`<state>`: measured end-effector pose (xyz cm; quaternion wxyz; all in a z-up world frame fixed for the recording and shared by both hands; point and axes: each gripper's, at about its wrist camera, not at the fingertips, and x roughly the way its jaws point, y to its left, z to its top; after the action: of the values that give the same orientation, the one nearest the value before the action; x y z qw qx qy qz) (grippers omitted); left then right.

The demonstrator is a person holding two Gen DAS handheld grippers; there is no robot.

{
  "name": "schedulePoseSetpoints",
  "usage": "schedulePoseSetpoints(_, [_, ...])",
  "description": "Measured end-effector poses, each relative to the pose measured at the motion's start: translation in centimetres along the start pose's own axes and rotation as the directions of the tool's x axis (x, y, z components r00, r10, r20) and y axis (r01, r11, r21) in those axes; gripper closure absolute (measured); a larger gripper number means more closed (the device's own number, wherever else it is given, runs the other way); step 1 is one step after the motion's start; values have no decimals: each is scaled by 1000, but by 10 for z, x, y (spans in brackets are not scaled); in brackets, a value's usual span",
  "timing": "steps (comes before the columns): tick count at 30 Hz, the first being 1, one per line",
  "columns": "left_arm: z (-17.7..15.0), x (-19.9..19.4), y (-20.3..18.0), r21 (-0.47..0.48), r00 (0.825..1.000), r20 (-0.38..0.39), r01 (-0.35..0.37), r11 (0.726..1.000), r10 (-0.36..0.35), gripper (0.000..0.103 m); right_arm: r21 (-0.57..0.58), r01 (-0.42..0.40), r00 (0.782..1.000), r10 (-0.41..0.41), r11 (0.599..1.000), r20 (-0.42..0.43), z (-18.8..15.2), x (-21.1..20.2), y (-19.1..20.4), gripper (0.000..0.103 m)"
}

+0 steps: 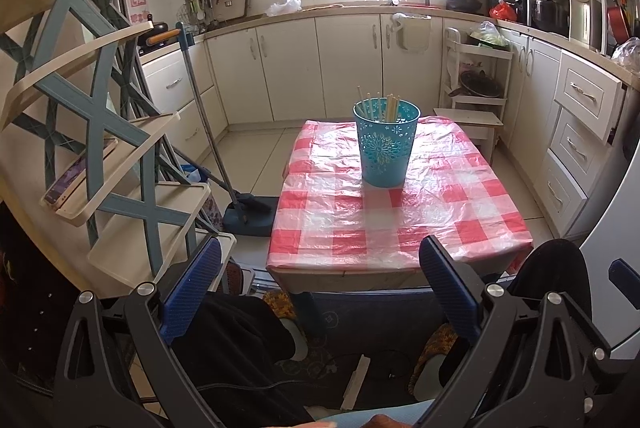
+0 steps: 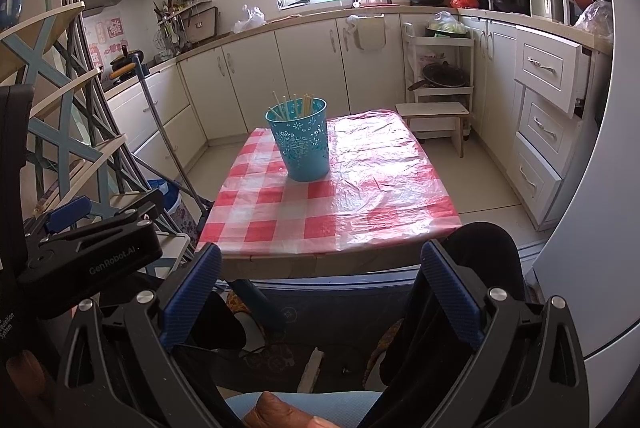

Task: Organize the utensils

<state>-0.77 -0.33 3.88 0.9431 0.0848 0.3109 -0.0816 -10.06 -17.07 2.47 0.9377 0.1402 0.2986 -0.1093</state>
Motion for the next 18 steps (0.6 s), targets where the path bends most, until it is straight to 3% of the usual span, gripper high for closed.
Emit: schedulePoseSetpoints(18, [-2, 3, -1, -2, 1000, -9, -5, 1000, 5, 8, -12, -4, 1000, 4, 1000, -8, -1, 3, -1, 7])
